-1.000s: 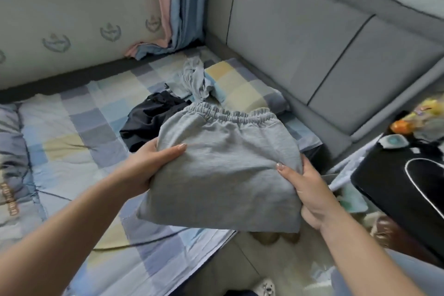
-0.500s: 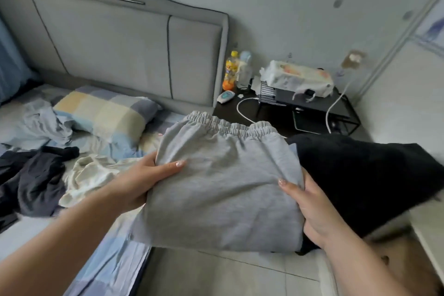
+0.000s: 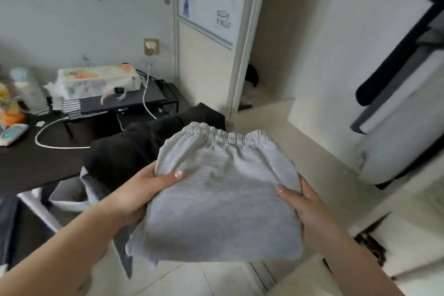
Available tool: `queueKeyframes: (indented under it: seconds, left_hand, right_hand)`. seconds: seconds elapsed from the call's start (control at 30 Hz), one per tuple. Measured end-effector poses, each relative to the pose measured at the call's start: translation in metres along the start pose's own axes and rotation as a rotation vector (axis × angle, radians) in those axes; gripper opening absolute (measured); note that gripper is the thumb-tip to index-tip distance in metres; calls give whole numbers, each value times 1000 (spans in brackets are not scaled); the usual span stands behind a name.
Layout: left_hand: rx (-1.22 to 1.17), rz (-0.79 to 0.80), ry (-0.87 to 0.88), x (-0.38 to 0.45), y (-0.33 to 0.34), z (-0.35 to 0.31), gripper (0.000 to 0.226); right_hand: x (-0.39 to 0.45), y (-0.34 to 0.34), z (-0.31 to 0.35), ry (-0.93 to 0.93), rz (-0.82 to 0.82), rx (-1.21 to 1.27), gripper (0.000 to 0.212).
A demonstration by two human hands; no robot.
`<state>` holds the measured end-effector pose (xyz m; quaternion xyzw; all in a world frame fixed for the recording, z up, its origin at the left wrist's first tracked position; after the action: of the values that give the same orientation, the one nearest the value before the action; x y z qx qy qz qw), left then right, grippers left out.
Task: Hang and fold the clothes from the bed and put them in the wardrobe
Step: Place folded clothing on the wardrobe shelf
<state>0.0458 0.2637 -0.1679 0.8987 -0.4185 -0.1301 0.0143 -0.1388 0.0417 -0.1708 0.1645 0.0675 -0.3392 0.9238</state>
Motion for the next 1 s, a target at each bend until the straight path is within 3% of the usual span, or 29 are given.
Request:
queueKeyframes:
  seconds: [0.1,0.2,0.3,0.47,0.6,0.63,0.73,0.83,0.9,1.0]
  left_hand:
    - [42,161,-21,44,52,-2,82]
    - [88,242,-63,88,88,4,47]
    - [126,318,-98,130,112,12,40]
    - [150,405,-187,226,134,26,42]
    - [224,501,-298,314,144,42,83]
    - [241,532,-327,335,148,45,84]
    - [303,539,-393,399,152,56,63]
    - [330,591,-450,450,162,64,82]
    - [356,599,-487,486,168,74,68]
    - [431,600,-503,540,177,93,40]
  right_hand:
    - [-1,-54,4,-13,-139,35,36]
    - [5,-88,5,-29,-224,76,37]
    - [20,-111,0,-33,-282,84,34]
    - [75,-143,-16,-20,-392,185,33]
    - [139,-165,-45,28,-524,266,37]
    - [156,-168,-51,38,-550,286,37]
    - [207,-182,-64,81,-612,326,37]
    - [249,-192,-71,104,-646,383,41]
    - [274,-196,-74,123,-642,426,45]
    - [309,-206,-73,149,-580,457,82]
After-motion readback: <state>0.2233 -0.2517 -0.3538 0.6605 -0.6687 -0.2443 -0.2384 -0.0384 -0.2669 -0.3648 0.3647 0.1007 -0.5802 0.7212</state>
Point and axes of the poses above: each hand's wrist, its own x-axis towards the middle knuckle, its own y-axis out of the palm, z = x × y, the point moved 6 cm from there along x, towards the middle knuckle, and after that the axes turned 9 degrees about x, right-handed, at the moved point
